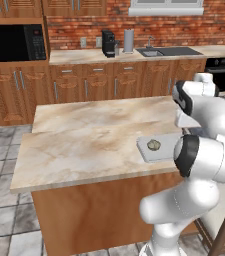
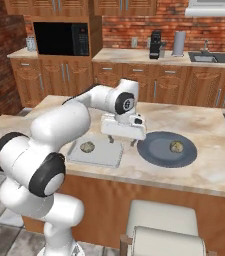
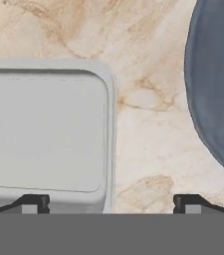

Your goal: Place two dumplings into each of the tupperware containers and then place the containers in the fridge.

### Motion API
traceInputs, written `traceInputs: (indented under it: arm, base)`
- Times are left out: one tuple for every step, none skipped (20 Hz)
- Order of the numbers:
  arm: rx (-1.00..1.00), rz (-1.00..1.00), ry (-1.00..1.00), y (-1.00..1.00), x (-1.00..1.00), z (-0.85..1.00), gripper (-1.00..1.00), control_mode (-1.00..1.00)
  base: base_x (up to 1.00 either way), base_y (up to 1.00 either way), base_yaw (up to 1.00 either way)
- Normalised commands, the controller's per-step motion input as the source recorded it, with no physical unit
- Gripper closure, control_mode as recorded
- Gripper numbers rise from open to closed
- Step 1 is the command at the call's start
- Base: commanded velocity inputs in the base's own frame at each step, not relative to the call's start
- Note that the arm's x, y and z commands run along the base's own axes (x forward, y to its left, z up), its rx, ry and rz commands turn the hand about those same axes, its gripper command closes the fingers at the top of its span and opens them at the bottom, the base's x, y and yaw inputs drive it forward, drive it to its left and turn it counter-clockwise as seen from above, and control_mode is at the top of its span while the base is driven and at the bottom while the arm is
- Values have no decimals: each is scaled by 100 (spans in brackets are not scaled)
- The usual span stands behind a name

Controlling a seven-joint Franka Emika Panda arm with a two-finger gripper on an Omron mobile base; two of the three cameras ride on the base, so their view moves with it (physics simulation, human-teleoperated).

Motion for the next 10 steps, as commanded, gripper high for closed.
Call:
traceInputs:
  arm:
    - [3, -2, 0, -100, 0, 0, -100, -100]
    - [4, -3, 0, -100, 0, 0, -100, -100]
    - [4, -2, -3, -100, 0, 0, -100, -100]
    - [5, -1, -2, -100, 6, 0, -100, -100]
    - [5, -1, -4, -100, 0, 0, -100, -100]
    - [4, -2, -4, -100, 0, 0, -100, -100]
    - [5, -2, -4, -100, 0, 0, -100, -100]
    - [5, -1, -5, -95, 3, 0, -100, -100]
    - [4, -2, -4, -93, 1, 0, -100, -100]
    - [3, -1, -3, -81, 7, 0, -100, -100]
  base:
    - [0, 0, 0]
    - [0, 0, 0]
    - [0, 0, 0]
    - [0, 0, 0]
    - [0, 0, 0]
    - [0, 0, 0]
    - [0, 0, 0]
    - [0, 0, 0]
    - [0, 0, 0]
    - [0, 0, 0]
